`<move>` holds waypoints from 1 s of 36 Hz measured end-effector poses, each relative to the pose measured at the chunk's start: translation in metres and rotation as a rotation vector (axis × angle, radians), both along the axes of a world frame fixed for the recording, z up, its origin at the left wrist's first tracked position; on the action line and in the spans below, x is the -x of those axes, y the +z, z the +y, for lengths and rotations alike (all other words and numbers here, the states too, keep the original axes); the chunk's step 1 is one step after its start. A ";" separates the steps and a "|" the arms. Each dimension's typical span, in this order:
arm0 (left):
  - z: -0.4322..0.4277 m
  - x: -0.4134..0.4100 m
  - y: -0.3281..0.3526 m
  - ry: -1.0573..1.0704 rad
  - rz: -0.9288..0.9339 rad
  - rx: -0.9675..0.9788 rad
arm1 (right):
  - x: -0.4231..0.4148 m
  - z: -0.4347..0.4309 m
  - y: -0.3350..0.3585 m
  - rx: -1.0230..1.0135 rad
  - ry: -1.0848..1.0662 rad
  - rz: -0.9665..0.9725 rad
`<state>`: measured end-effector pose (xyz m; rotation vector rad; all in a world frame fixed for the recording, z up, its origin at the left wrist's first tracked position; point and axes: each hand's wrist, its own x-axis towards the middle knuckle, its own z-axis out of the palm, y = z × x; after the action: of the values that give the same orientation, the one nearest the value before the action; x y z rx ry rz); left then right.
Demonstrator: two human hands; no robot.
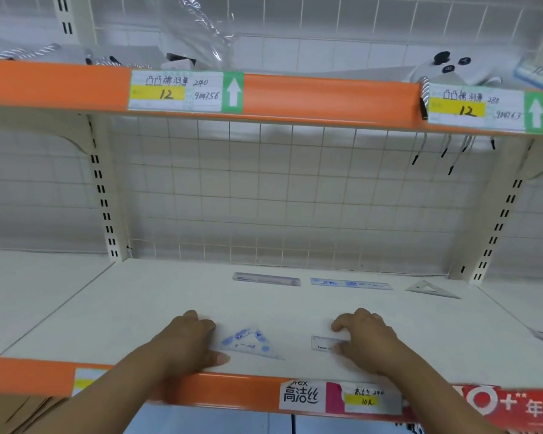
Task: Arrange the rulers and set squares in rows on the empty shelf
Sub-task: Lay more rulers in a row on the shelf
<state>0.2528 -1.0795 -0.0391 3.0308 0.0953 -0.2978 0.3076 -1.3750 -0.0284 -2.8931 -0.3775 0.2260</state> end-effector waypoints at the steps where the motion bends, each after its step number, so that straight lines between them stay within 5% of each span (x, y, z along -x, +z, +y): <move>1: 0.004 0.001 0.001 0.023 0.012 -0.028 | 0.000 0.004 0.000 -0.004 0.014 -0.007; 20: 0.017 0.022 0.017 0.157 0.080 -0.105 | 0.014 0.081 -0.008 -0.174 0.226 -0.196; 36: 0.014 0.025 0.020 0.174 0.086 -0.071 | 0.013 0.108 -0.016 -0.164 0.319 -0.124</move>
<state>0.2281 -1.0652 -0.0195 3.0514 0.3820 -0.4177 0.2948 -1.2670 -0.0446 -2.6797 -0.8394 0.0615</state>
